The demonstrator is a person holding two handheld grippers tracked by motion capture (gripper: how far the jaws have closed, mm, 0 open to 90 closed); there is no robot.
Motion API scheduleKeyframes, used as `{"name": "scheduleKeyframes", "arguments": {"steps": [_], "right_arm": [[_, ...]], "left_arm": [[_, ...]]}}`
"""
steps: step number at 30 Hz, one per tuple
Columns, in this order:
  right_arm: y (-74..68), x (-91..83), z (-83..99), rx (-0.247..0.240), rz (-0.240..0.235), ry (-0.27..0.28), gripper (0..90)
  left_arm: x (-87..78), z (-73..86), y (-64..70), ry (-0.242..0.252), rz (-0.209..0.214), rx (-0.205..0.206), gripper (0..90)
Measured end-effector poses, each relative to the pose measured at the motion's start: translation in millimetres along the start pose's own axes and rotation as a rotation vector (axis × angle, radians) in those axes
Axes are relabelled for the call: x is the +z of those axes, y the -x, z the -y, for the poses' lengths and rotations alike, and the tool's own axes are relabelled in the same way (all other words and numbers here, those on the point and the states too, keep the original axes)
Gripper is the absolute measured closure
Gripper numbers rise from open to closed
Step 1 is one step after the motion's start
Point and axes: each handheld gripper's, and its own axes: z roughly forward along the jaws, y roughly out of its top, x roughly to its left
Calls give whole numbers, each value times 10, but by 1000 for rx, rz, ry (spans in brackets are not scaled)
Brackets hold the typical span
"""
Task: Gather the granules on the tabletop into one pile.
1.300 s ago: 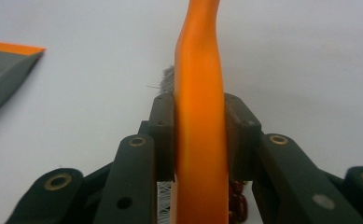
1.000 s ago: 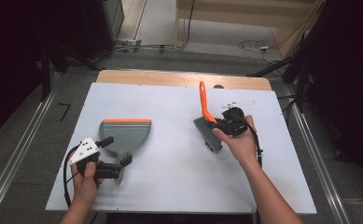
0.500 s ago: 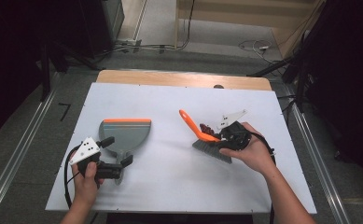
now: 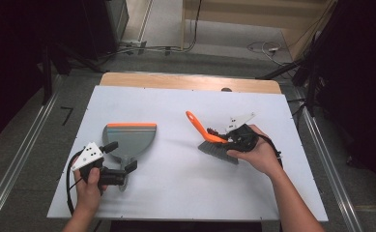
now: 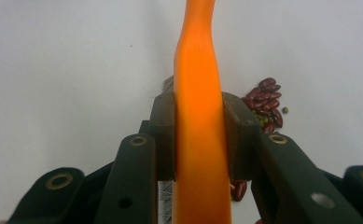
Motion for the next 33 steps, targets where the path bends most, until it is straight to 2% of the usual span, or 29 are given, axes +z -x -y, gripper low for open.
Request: {"name": "scheduleKeyframes", "arguments": {"steps": [11,20,24,33], "right_arm": [[109,32,-15,-1,24,20,678],[150,43,-31,1,45,24,679],[155,42,-33,9,39,30,680],[140,-88,-41,37,53,56,681]], "left_arm": [[2,-1,5,-2,-1,0,3],[2,0,4,-2,0,0,3],[2,0,4,-3,0,0,3],[7,2,6,-3,3,-1,3]]}}
